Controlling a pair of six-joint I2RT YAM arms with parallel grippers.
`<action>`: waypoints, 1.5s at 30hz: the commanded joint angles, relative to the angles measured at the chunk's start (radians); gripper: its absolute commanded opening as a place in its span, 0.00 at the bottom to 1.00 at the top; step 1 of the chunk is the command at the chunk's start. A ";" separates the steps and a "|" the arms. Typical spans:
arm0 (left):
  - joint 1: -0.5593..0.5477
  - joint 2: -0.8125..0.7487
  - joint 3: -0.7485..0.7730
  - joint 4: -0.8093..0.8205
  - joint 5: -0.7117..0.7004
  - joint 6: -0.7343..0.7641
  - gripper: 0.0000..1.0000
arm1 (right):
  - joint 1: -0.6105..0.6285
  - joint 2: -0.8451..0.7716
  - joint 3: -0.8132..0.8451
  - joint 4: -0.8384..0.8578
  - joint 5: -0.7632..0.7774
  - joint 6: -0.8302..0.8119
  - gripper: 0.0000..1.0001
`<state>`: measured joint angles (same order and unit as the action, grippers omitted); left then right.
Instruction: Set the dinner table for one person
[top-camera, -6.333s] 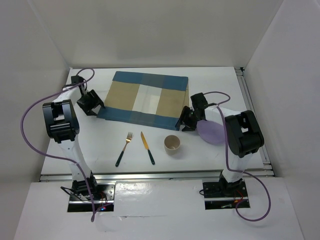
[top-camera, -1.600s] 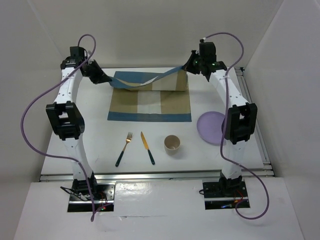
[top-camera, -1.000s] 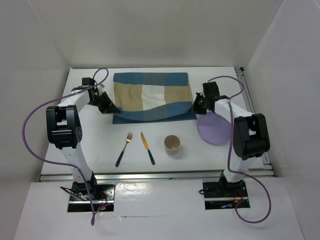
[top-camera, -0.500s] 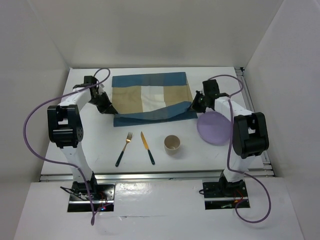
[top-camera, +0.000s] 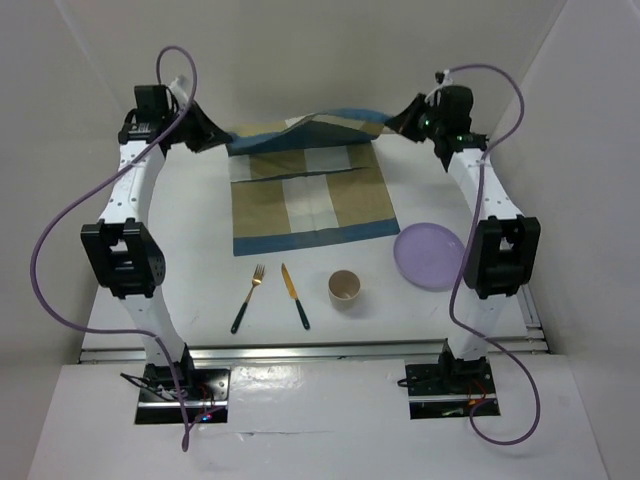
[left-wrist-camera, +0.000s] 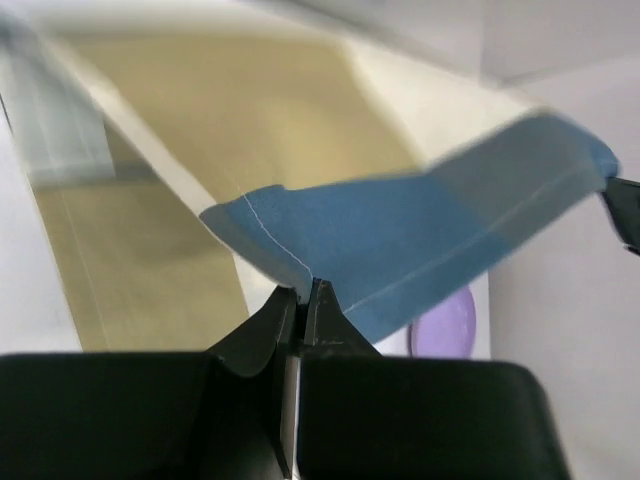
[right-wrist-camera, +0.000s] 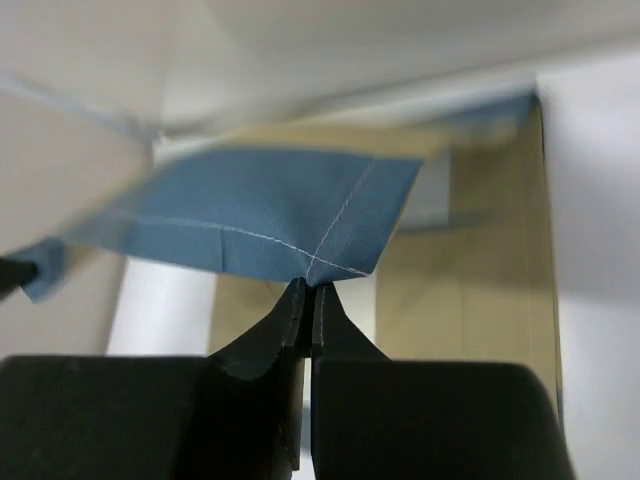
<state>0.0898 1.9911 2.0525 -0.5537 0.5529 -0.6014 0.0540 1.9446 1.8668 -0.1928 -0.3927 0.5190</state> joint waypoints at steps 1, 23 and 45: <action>0.001 -0.011 -0.247 0.063 0.065 0.001 0.00 | -0.002 -0.055 -0.291 0.076 -0.058 -0.025 0.00; -0.015 -0.041 -0.529 -0.072 -0.021 0.147 0.00 | -0.045 -0.145 -0.612 0.035 -0.041 -0.089 0.00; 0.013 -0.130 -0.658 -0.101 -0.139 0.127 0.00 | 0.026 -0.274 -0.859 -0.059 -0.091 -0.171 0.00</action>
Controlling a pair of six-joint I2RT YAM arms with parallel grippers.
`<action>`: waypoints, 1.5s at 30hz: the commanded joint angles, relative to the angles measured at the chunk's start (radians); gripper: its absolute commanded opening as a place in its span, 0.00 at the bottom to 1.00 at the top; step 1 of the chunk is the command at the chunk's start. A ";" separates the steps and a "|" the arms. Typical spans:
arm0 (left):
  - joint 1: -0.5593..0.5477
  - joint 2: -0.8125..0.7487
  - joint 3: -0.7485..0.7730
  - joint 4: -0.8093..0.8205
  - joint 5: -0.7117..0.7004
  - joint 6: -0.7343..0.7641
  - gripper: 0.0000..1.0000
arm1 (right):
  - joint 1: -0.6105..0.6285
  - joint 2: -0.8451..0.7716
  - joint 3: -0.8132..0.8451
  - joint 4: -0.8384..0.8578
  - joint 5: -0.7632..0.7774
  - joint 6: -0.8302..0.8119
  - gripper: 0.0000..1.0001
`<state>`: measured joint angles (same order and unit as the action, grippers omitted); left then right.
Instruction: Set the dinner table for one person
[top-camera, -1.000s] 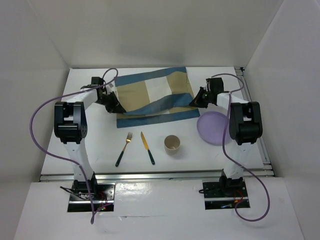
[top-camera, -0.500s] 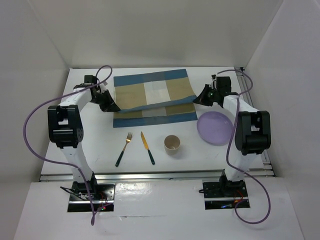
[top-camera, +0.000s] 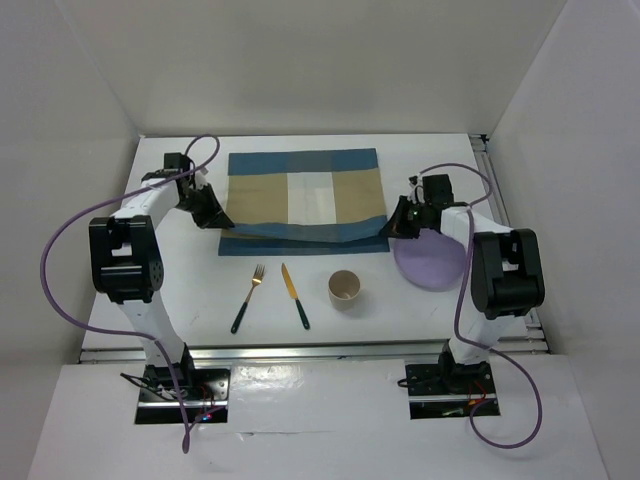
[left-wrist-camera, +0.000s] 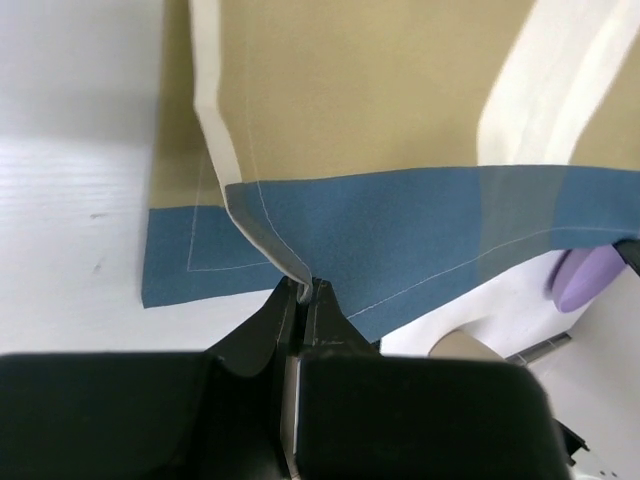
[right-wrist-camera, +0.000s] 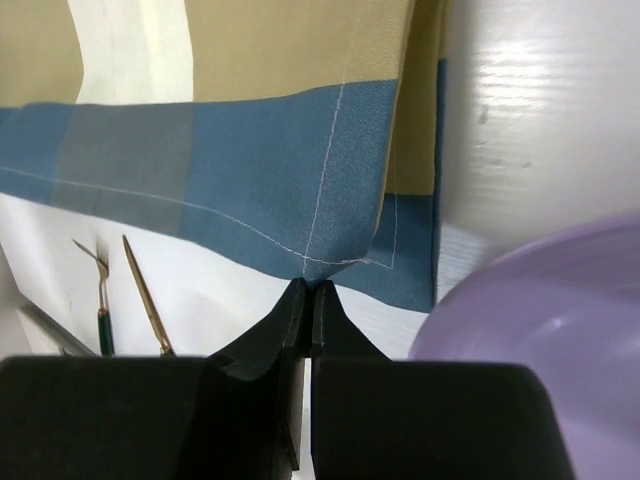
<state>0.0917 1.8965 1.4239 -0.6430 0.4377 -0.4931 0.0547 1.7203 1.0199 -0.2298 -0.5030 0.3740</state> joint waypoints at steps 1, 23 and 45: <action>0.011 -0.036 -0.045 -0.012 -0.040 0.019 0.00 | 0.025 -0.050 -0.012 -0.022 0.020 -0.035 0.00; 0.049 -0.082 -0.079 -0.076 -0.267 -0.024 0.56 | 0.119 -0.120 0.077 -0.209 0.132 -0.086 0.44; -0.124 0.151 0.136 -0.110 -0.346 -0.048 0.30 | 0.169 0.209 0.257 -0.198 0.207 0.025 0.08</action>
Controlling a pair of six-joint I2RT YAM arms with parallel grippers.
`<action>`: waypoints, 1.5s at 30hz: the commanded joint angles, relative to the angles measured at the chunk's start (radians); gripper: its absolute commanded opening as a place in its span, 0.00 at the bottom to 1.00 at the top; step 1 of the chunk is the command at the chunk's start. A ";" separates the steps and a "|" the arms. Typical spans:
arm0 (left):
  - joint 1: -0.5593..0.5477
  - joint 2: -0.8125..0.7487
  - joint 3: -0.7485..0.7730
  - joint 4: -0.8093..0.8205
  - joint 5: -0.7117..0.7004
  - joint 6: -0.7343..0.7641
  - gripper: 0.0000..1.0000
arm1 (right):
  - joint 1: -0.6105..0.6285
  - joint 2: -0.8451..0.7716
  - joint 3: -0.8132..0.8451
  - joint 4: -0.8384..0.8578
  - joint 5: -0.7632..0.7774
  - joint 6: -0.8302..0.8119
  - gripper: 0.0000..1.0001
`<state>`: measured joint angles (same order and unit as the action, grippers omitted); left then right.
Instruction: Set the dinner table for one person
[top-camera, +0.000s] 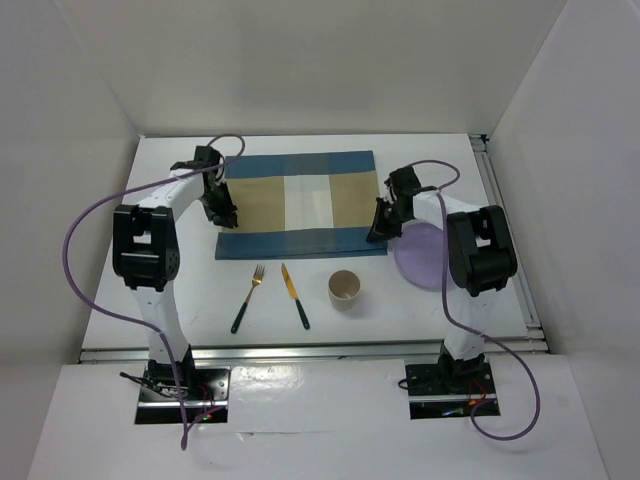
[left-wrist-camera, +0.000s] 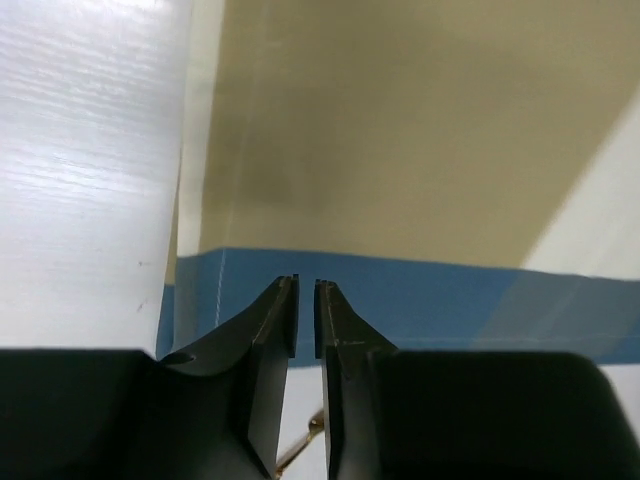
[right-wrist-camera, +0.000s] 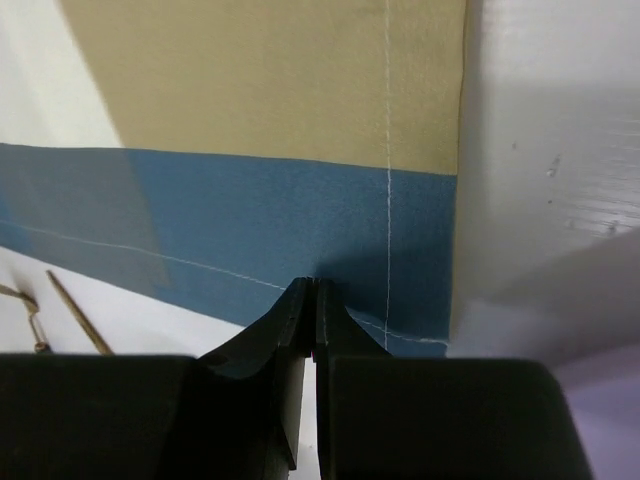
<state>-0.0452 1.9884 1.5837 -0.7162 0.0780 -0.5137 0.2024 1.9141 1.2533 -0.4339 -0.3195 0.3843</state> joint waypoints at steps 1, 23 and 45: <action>0.013 0.059 -0.037 -0.020 0.014 -0.028 0.30 | 0.022 0.025 0.014 0.006 0.023 0.014 0.06; -0.015 -0.023 -0.332 0.034 0.036 -0.046 0.29 | 0.012 -0.165 -0.276 -0.005 0.221 0.088 0.02; -0.024 -0.021 0.169 -0.163 -0.063 -0.006 0.60 | 0.322 -0.609 -0.235 -0.324 0.161 0.070 0.84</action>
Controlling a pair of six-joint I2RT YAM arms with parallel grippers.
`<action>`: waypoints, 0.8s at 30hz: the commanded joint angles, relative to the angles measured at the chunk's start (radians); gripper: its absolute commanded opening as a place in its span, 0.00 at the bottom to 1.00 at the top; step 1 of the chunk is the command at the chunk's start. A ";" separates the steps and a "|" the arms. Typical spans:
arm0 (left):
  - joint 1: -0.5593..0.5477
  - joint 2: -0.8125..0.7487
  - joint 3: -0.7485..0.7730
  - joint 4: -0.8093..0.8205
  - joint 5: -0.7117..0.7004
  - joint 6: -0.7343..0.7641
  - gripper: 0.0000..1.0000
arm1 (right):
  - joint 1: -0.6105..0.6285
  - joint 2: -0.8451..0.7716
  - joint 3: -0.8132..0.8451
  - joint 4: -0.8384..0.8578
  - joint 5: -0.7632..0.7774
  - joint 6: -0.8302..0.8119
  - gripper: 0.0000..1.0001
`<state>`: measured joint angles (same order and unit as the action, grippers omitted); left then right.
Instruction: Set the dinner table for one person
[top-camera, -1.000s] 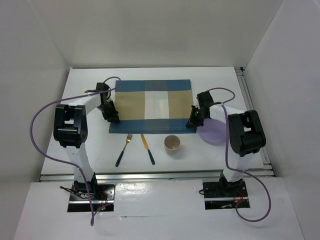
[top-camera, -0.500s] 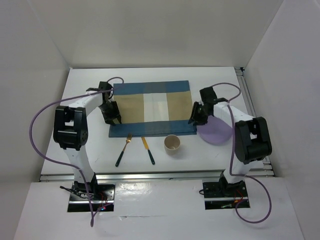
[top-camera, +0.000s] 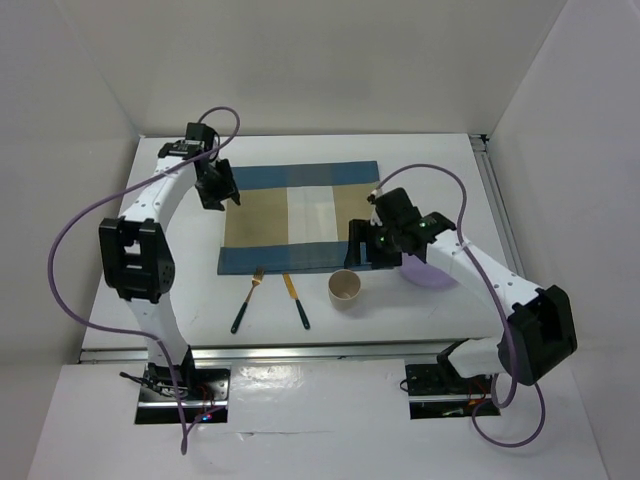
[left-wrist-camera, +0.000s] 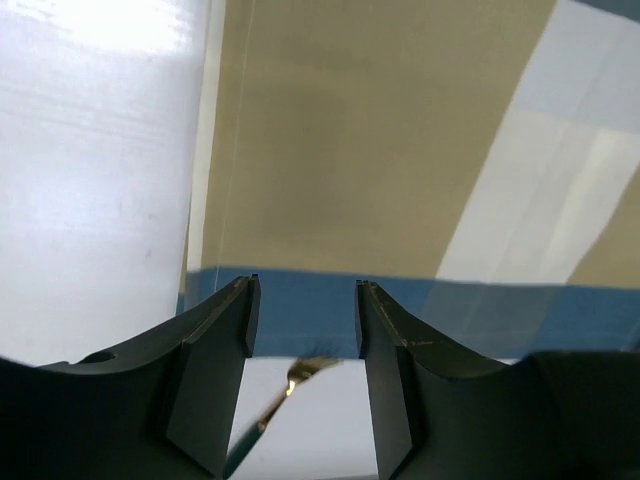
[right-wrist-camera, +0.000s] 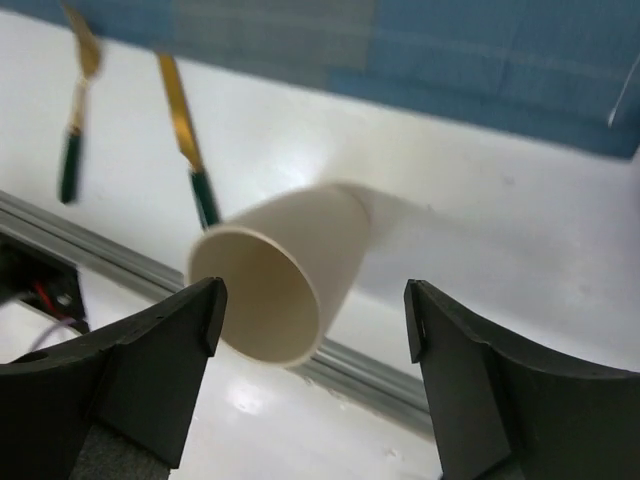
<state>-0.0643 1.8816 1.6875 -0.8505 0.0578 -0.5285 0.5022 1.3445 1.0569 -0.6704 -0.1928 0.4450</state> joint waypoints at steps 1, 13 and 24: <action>0.004 0.111 0.083 -0.028 -0.053 -0.001 0.60 | 0.038 -0.053 -0.038 -0.087 0.044 0.018 0.83; 0.090 0.432 0.394 -0.019 -0.023 -0.041 0.63 | 0.125 0.022 -0.063 -0.055 0.047 0.027 0.42; 0.069 0.533 0.394 0.094 0.227 0.015 0.63 | 0.084 0.102 0.311 -0.261 0.341 0.047 0.00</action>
<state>0.0231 2.3890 2.0609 -0.7868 0.1902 -0.5484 0.6113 1.4002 1.2144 -0.8841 0.0166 0.4820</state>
